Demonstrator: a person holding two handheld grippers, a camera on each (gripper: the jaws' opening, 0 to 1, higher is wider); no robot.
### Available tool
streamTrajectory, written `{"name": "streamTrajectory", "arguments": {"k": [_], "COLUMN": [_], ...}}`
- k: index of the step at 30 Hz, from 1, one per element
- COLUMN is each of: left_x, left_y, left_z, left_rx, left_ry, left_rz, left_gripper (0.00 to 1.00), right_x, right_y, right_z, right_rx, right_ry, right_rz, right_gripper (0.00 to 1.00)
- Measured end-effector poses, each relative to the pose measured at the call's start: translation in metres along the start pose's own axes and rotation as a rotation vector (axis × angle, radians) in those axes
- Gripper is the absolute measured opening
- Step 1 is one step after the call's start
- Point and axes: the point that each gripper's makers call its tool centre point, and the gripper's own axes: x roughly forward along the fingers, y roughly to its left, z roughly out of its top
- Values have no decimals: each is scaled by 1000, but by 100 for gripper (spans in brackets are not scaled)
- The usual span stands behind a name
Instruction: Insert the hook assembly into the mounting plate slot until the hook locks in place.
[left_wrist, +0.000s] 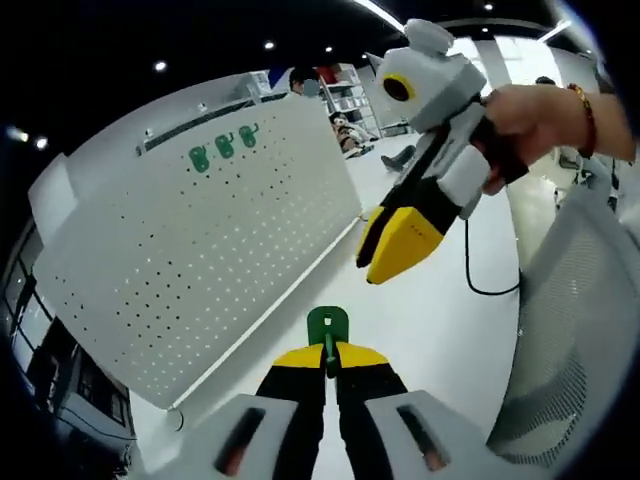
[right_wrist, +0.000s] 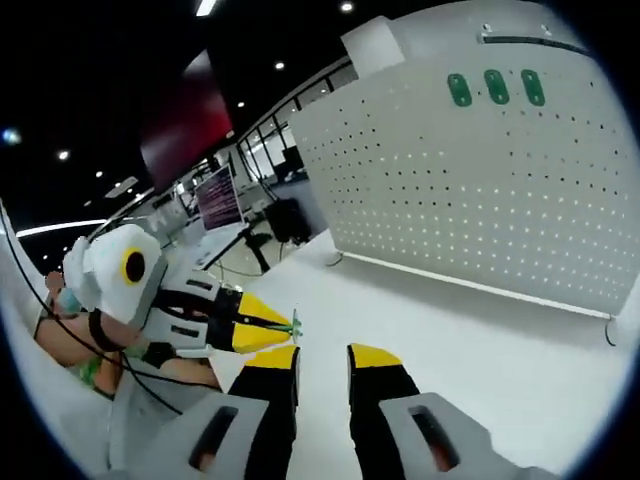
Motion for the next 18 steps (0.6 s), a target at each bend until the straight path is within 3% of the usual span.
{"name": "streamTrajectory", "arguments": {"k": [10,18], "left_x": [4,6], "left_y": [21,40], "left_z": [24,44], "left_rx": [-121,-198], "left_ry": [-59,-83], "left_rz": [63,97], "left_gripper": [3,3], "right_x": [-7,-12], "right_y": [3,-3], "right_z": [-10,-11], "right_rx": [-3,-33], "right_ry": [-28,-69], "right_rz": [-17,-70], "right_gripper": [18,32]}}
